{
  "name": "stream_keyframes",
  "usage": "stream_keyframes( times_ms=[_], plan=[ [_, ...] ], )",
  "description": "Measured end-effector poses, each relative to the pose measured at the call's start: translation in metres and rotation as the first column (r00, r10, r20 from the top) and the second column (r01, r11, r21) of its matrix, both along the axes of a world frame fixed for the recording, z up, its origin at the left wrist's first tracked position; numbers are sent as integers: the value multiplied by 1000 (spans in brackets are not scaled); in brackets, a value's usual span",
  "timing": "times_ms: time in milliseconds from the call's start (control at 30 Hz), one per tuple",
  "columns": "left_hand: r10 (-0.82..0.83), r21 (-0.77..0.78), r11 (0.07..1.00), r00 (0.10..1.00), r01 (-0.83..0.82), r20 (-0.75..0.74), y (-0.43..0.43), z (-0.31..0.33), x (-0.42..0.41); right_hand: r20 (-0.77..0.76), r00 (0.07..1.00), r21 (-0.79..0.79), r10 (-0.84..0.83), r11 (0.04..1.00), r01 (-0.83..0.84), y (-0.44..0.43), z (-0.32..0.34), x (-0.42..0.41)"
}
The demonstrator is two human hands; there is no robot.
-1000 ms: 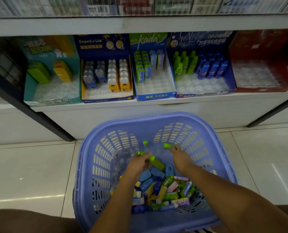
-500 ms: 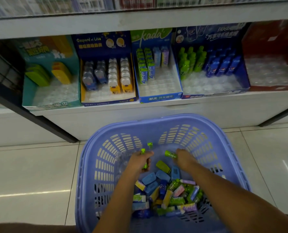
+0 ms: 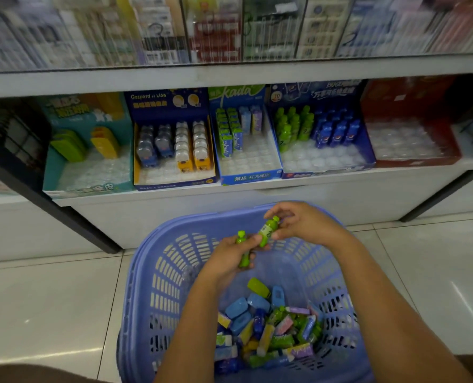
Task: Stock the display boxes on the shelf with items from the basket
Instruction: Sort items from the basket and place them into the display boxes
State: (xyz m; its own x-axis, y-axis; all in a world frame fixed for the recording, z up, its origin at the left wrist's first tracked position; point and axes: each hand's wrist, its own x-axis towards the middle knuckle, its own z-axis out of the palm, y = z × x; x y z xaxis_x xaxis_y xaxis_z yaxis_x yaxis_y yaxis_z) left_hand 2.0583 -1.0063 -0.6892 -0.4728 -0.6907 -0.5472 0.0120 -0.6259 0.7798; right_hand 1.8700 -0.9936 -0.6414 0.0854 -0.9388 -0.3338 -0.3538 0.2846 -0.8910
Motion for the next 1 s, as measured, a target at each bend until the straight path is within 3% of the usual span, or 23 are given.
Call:
stream_keyframes(
  times_ms=[133, 300, 433, 533, 633, 800, 1000],
  plan=[
    [75, -135, 986, 987, -94, -143, -3, 36, -11, 337, 911, -22, -237, 966, 259, 2, 32, 5],
    [63, -186, 977, 979, -100, -195, 0, 69, -22, 327, 902, -109, -281, 937, 331, 0, 63, 1],
    [78, -182, 979, 994, -92, -83, 2, 77, -29, 84, 845, -332, -527, 785, 523, -22, 79, -31],
    [103, -106, 988, 989, -114, -106, 1, 78, -35, -122, 783, -456, -610, 735, 502, -51, 87, -61],
    [144, -32, 988, 978, -150, -153, -1, 80, -40, -301, 757, -503, -580, 771, 390, -81, 88, -71],
    [201, 68, 979, 954, -190, -222, -11, 80, -42, -576, 699, -415, -423, 889, 195, -117, 83, -72],
    [266, 224, 953, 914, -202, -307, -25, 77, -45, -691, 651, -322, -313, 940, 110, -130, 86, -76]
  ],
)
